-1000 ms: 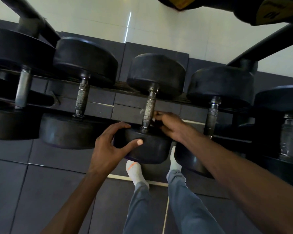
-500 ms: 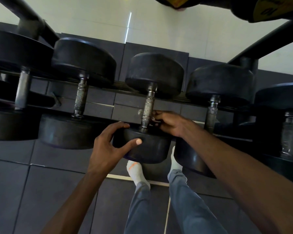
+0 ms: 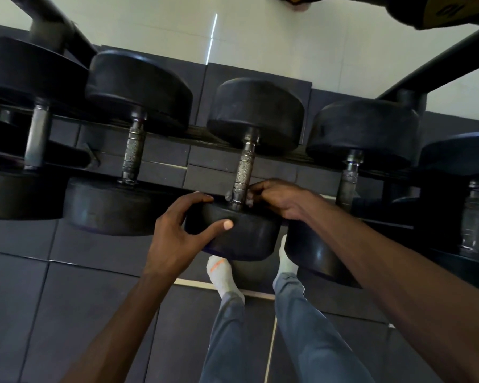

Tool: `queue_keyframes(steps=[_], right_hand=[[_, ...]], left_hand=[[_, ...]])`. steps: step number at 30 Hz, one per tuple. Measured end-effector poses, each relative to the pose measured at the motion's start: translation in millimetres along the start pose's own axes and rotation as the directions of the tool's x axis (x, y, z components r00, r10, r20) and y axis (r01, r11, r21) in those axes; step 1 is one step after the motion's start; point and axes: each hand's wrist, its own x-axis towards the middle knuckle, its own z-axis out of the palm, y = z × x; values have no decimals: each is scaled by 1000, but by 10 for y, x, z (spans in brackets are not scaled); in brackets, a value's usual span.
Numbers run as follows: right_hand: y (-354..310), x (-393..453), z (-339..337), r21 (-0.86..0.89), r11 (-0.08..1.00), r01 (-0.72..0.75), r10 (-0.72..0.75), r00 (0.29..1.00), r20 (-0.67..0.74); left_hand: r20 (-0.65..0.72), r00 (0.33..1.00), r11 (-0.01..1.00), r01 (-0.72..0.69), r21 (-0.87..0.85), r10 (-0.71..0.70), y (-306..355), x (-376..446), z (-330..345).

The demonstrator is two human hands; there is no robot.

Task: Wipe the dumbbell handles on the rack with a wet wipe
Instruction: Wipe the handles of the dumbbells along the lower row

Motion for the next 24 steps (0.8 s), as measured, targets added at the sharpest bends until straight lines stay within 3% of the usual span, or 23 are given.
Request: queue_keyframes(steps=[5, 8, 12, 18, 20, 22, 23, 24], right_hand=[[-53, -39, -6, -95, 995, -14, 21, 997, 77], [-8, -22, -102, -221, 975, 0, -18, 997, -78], [11, 37, -58, -185, 983, -15, -8, 993, -122], [-29, -106, -27, -270, 963, 0, -37, 991, -132], [-73, -274, -82, -191, 980, 51, -65, 995, -70], [-168, -406, -94, -177, 970, 166, -174, 984, -28], [-258, -401, -101, -322, 912, 253, -289, 955, -67], [-375, -351, -99, -567, 757, 325, -442, 894, -78]], left_hand=[[-13, 1000, 1000, 8, 6, -8, 0, 14, 1], [-7, 1000, 1000, 14, -1, -14, 20, 7, 12], [-10, 1000, 1000, 27, -6, -27, 37, 6, 1], [3, 999, 999, 32, 6, -32, 46, 25, -18], [-9, 1000, 1000, 19, 4, -19, 40, 20, -6], [-8, 1000, 1000, 14, 1, -14, 45, 14, 6], [-5, 1000, 1000, 16, 2, -16, 41, 13, 1], [-2, 1000, 1000, 19, 5, -19, 39, 10, -4]])
